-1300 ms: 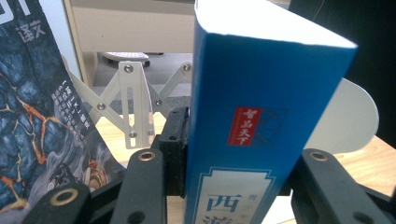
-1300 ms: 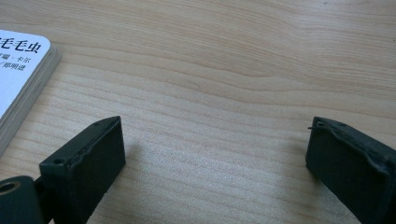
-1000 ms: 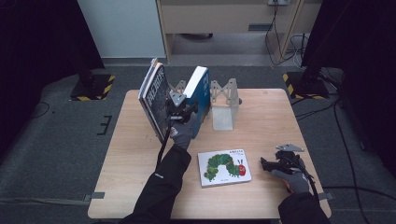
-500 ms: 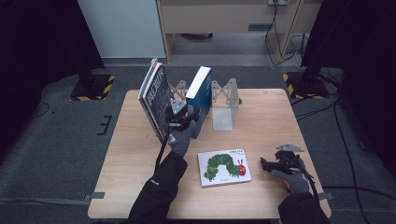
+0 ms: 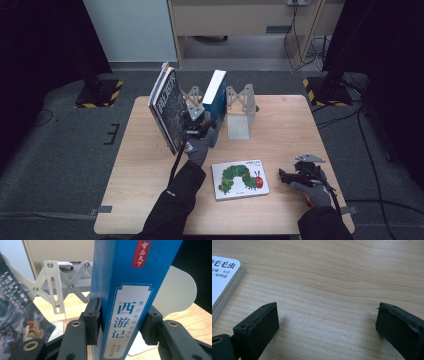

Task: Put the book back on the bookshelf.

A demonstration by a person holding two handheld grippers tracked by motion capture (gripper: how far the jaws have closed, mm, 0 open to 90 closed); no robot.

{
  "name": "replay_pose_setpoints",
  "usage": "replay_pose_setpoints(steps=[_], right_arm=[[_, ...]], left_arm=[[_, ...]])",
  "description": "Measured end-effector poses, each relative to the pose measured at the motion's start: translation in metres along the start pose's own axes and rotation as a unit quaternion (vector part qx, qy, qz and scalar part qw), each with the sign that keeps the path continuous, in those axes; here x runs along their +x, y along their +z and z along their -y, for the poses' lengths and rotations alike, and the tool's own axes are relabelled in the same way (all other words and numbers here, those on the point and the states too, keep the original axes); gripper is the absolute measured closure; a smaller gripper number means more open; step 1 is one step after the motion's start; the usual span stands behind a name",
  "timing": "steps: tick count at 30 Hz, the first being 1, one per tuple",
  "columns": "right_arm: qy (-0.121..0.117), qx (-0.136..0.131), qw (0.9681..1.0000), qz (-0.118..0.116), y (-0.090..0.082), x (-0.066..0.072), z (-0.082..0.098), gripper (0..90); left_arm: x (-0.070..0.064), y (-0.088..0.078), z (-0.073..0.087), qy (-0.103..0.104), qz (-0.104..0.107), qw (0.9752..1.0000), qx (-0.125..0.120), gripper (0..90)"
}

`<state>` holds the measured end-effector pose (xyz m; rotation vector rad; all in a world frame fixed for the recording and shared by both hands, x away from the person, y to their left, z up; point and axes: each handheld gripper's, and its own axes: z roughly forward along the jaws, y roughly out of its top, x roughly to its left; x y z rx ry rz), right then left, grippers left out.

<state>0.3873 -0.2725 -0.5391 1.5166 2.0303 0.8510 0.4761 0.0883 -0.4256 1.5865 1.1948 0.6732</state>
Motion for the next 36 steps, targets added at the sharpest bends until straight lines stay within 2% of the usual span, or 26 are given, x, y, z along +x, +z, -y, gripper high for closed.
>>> replay_pose_setpoints(steps=[5, 9, 14, 18, 22, 31, 36], right_arm=[[-0.001, 0.000, 1.0000, 0.000, 0.000, 0.000, 0.000, 4.9], [-0.002, -0.001, 1.0000, 0.001, 0.000, 0.000, 0.000, 4.9], [-0.001, -0.001, 1.0000, 0.001, 0.000, 0.001, 0.000, 4.9], [-0.001, -0.001, 1.0000, 0.002, 0.000, 0.000, 0.000, 4.9], [-0.001, 0.000, 1.0000, 0.001, 0.000, 0.001, 0.000, 4.8], [-0.001, -0.001, 1.0000, 0.000, 0.000, 0.001, 0.000, 4.9], [-0.002, 0.000, 1.0000, -0.001, 0.000, 0.001, 0.000, 4.9]], left_arm=[[-0.002, 0.004, 0.000, 0.002, 0.009, 1.0000, -0.003, 54.1], [0.001, 0.001, 0.004, 0.006, 0.022, 0.9997, -0.005, 53.5], [0.005, -0.004, 0.015, 0.009, 0.037, 0.9992, 0.014, 53.2], [0.007, -0.002, 0.020, 0.003, 0.037, 0.9991, 0.020, 55.6], [0.003, 0.000, 0.018, 0.004, 0.033, 0.9991, 0.025, 55.5], [-0.011, 0.008, 0.014, 0.004, 0.043, 0.9986, 0.031, 54.1], [-0.014, 0.010, 0.014, 0.003, 0.046, 0.9985, 0.029, 53.5]])
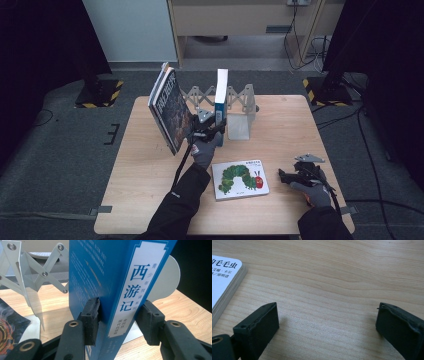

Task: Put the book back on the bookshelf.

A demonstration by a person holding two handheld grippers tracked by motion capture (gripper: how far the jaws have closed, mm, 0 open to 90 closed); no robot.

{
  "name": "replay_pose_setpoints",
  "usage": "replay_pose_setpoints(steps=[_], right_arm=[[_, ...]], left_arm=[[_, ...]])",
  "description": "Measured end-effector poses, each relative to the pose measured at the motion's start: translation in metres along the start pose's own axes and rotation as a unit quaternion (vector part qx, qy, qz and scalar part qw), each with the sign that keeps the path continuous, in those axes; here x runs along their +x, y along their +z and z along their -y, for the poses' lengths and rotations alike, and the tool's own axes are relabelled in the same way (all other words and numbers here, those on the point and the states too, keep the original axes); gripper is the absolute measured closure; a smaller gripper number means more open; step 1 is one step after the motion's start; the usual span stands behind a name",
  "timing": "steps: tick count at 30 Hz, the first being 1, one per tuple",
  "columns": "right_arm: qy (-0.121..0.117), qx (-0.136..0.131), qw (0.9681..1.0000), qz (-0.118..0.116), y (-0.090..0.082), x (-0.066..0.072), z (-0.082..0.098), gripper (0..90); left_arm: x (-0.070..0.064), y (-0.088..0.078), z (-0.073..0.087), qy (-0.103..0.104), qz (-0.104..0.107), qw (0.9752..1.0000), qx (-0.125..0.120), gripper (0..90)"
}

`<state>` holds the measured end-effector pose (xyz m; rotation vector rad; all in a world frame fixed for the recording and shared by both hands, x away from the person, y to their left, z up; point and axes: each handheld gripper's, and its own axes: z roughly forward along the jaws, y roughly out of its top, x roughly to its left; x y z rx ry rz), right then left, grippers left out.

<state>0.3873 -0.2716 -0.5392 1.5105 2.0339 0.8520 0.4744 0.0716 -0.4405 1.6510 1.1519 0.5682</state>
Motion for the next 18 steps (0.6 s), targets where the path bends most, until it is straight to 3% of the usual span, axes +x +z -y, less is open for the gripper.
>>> replay_pose_setpoints(steps=[4, 11, 18], right_arm=[[0.001, 0.000, 1.0000, 0.000, 0.000, 0.000, 0.000, 4.9], [0.002, 0.001, 1.0000, 0.000, 0.000, 0.001, 0.000, 4.9], [0.002, 0.001, 1.0000, 0.000, 0.000, 0.001, 0.000, 4.9]], left_arm=[[0.003, -0.003, 0.005, -0.002, 0.009, 0.9999, -0.008, 53.0], [0.007, -0.002, 0.017, 0.003, 0.016, 0.9998, 0.013, 55.5], [0.003, 0.000, 0.014, -0.005, 0.015, 0.9997, 0.019, 55.8]])
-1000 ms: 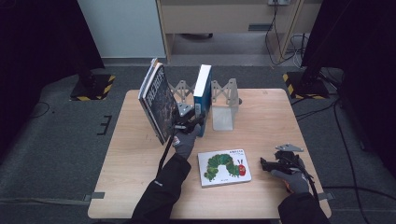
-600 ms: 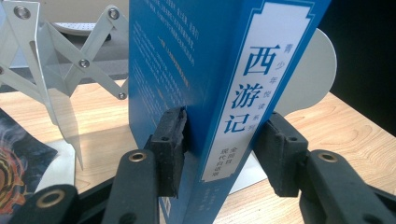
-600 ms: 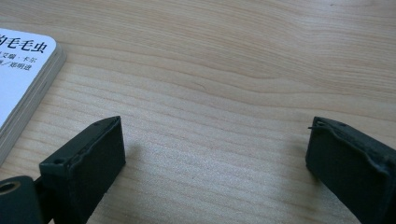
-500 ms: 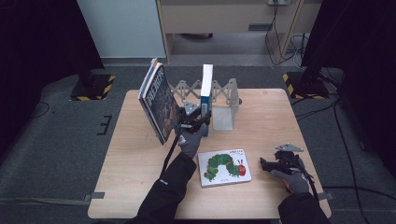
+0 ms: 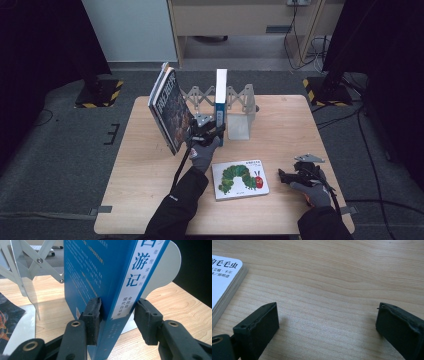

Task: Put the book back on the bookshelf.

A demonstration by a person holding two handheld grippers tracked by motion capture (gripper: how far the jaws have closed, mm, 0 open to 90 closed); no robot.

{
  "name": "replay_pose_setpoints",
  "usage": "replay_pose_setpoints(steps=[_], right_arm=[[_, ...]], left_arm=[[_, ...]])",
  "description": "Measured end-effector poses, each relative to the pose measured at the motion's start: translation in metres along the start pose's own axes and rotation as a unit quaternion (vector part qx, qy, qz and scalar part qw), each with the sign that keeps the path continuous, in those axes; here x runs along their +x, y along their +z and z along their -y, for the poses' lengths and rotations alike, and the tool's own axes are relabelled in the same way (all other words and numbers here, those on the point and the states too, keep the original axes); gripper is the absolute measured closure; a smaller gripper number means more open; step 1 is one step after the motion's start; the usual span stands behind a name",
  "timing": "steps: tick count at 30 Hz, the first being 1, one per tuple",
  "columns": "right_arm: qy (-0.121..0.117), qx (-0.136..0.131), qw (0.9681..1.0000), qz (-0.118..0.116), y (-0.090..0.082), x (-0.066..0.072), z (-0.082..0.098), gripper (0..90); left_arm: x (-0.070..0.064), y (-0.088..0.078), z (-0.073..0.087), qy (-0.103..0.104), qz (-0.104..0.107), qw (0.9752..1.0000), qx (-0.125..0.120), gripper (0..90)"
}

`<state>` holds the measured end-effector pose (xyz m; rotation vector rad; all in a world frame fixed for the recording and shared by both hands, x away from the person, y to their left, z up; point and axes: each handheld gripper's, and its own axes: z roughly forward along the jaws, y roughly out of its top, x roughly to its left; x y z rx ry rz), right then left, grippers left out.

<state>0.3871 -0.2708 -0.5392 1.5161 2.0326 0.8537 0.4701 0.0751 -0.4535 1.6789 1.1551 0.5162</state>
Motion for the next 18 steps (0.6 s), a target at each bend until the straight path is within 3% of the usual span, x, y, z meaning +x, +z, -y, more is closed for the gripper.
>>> replay_pose_setpoints(steps=[10, 18], right_arm=[[0.000, 0.000, 1.0000, -0.001, 0.0000, 0.0001, 0.0000, 4.9], [0.000, 0.000, 1.0000, -0.001, 0.0000, 0.0001, 0.0000, 4.8]], left_arm=[[-0.0062, 0.0049, -0.0034, -0.014, 0.003, 0.9999, 0.003, 55.3], [-0.0057, 0.0042, -0.0013, -0.009, 0.002, 1.0000, -0.002, 55.1]])
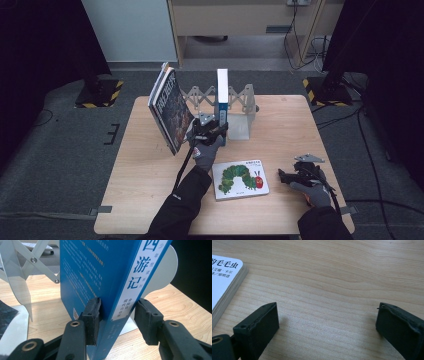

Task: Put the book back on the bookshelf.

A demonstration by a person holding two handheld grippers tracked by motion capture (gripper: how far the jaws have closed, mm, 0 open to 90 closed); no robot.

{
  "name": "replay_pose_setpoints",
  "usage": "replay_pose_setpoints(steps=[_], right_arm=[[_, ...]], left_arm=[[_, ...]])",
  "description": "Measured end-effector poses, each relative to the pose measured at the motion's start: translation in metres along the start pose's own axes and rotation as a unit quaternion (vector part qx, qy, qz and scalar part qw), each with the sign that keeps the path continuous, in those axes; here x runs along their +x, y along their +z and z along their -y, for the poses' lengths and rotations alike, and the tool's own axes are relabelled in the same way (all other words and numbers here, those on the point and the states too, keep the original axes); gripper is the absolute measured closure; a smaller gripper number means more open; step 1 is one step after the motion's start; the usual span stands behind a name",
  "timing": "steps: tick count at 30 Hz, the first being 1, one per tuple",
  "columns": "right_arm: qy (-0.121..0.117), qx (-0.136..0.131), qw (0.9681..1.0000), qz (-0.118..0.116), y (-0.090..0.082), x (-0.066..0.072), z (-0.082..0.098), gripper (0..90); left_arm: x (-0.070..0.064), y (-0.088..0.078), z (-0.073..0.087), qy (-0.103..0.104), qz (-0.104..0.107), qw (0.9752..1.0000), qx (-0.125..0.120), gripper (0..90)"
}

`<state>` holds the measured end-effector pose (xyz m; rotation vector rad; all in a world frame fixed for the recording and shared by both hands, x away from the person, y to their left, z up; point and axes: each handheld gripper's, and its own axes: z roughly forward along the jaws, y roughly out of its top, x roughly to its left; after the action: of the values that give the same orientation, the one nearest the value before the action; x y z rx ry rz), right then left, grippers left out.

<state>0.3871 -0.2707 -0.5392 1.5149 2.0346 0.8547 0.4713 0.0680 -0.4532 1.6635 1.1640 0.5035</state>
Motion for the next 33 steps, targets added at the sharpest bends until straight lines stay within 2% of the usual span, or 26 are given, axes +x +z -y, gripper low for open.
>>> replay_pose_setpoints(steps=[11, 18, 21, 29, 32, 33], right_arm=[[0.001, 0.002, 1.0000, -0.003, 0.001, 0.000, 0.000, 2.7], [0.004, 0.005, 1.0000, 0.006, 0.002, -0.001, -0.001, 0.3], [0.009, 0.009, 0.9999, 0.010, 0.003, 0.000, -0.003, 0.4], [0.003, 0.048, 0.9988, 0.008, -0.004, 0.006, -0.012, 12.6], [0.017, 0.041, 0.9990, -0.003, -0.008, 0.008, -0.017, 13.5], [0.024, 0.030, 0.9992, -0.011, -0.012, 0.008, -0.019, 14.4]], left_arm=[[0.004, -0.007, 0.002, 0.014, 0.016, 0.9998, 0.003, 52.4], [0.010, -0.025, -0.001, 0.021, 0.023, 0.9995, 0.004, 49.4], [0.012, -0.035, -0.001, 0.022, 0.029, 0.9993, 0.012, 48.1], [0.015, -0.064, 0.001, 0.031, 0.036, 0.9984, 0.030, 45.2], [0.016, -0.071, 0.007, 0.039, 0.042, 0.9976, 0.040, 43.0], [0.016, -0.074, 0.011, 0.040, 0.045, 0.9972, 0.045, 42.2]])
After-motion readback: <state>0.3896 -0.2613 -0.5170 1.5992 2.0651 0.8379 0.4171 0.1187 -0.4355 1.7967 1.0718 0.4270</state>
